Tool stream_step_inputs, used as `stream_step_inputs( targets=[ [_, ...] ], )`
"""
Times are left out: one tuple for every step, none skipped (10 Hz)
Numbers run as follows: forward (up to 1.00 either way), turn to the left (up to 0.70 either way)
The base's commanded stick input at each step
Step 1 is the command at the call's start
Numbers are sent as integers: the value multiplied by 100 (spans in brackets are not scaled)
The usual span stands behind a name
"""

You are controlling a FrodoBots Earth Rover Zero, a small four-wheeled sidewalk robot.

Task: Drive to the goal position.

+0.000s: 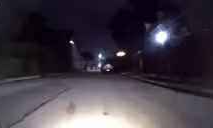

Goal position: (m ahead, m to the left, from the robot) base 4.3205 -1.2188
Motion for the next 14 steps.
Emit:
stream_step_inputs(
  targets=[
    [70,-35],
    [70,-26],
    [70,-15],
    [70,-4],
    [70,0],
    [70,0],
    [70,0],
    [70,0],
    [70,0],
    [70,0],
    [70,0],
    [70,0],
    [70,0],
    [70,0]
  ],
)
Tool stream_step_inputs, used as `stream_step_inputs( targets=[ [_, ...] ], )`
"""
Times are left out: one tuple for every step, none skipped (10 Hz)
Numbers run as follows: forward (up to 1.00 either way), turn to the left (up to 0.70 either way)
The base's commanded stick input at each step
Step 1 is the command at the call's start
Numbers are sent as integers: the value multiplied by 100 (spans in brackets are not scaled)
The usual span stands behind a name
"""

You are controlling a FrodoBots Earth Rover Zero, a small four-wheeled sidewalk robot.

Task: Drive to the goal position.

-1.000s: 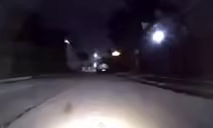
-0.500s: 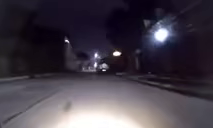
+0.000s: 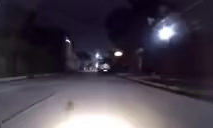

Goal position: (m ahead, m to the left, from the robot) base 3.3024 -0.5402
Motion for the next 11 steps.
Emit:
stream_step_inputs(
  targets=[
    [70,0],
    [70,0],
    [70,0],
    [70,0],
    [70,0],
    [70,0],
    [70,0],
    [70,0],
    [70,0],
    [70,0],
    [70,0]
  ],
)
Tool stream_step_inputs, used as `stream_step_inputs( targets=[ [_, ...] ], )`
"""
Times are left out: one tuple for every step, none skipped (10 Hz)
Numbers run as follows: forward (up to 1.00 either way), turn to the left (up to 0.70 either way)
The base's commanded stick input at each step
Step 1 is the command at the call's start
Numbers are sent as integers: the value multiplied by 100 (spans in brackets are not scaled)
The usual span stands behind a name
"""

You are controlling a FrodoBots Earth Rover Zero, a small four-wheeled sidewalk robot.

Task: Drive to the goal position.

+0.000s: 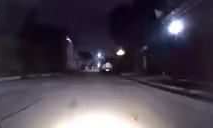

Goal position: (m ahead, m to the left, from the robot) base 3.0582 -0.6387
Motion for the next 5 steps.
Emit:
stream_step_inputs(
  targets=[
    [70,0],
    [70,0],
    [70,0],
    [70,0],
    [70,0]
  ],
)
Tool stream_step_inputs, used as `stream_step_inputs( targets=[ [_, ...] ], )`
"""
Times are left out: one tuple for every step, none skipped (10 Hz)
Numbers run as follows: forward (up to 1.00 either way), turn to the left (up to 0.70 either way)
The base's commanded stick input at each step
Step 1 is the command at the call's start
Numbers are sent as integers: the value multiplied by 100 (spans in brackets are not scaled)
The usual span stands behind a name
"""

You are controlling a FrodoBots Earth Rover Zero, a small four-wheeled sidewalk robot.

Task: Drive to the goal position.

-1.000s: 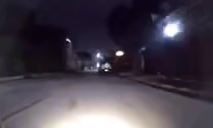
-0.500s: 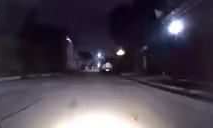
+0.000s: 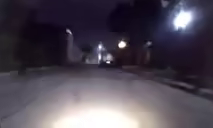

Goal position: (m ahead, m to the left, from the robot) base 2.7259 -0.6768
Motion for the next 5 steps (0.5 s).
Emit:
stream_step_inputs(
  targets=[
    [70,0],
    [70,0],
    [70,0],
    [70,0],
    [70,0]
  ],
)
